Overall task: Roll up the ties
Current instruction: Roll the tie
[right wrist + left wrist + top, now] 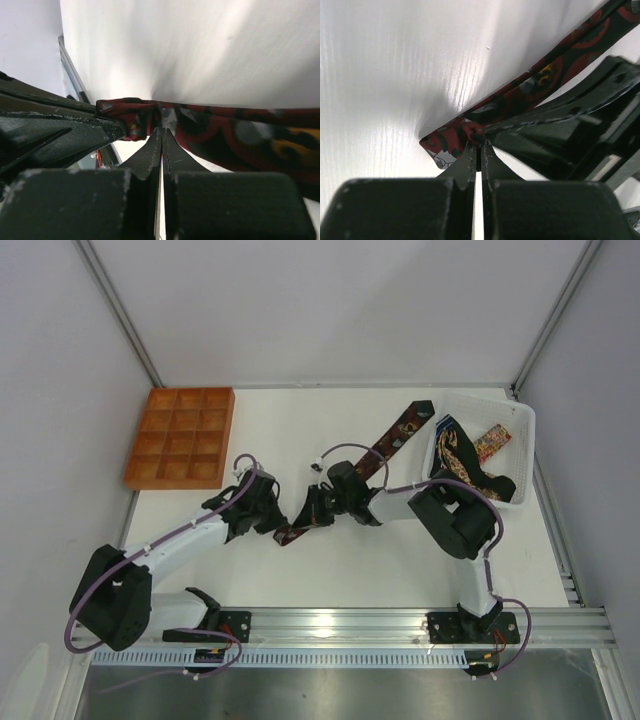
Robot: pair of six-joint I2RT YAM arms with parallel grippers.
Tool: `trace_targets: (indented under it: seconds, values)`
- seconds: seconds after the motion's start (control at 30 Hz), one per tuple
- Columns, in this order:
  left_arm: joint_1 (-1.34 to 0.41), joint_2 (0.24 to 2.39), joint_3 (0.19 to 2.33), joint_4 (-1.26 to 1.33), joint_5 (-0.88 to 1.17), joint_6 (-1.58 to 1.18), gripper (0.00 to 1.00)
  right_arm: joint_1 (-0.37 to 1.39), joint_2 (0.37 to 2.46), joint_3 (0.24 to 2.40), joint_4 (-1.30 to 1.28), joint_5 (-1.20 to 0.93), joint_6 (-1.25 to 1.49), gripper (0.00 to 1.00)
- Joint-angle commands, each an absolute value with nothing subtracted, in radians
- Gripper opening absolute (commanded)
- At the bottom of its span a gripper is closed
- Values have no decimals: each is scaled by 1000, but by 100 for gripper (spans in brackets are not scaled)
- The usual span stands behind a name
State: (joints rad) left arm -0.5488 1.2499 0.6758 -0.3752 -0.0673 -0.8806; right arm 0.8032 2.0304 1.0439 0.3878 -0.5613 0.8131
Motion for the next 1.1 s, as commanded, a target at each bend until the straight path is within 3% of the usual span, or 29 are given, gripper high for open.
trace_targets:
  seconds: [0.0,0.43,0.67,0.93,0.97,1.07]
  values:
    - [-566,1261,699,-357,-74,-867,0,762,1959,1031,344,-512,750,0]
    - [-597,1357,700,-285,-55,-874,0,716,2059,1019,367,-508,742,0]
    - [-595,1381,640,-186,-58,-853,1,712,2011,997,364,-515,739,0]
    - [-603,1244,483,-58,-58,-845,32,666,1968,1038,275,-612,707,0]
    - [-603,1227,456,-42,-58,-844,45,663,1967,1054,258,-630,704,0]
    - [-603,1183,411,-25,-58,-847,52,663,1965,1117,181,-698,678,0]
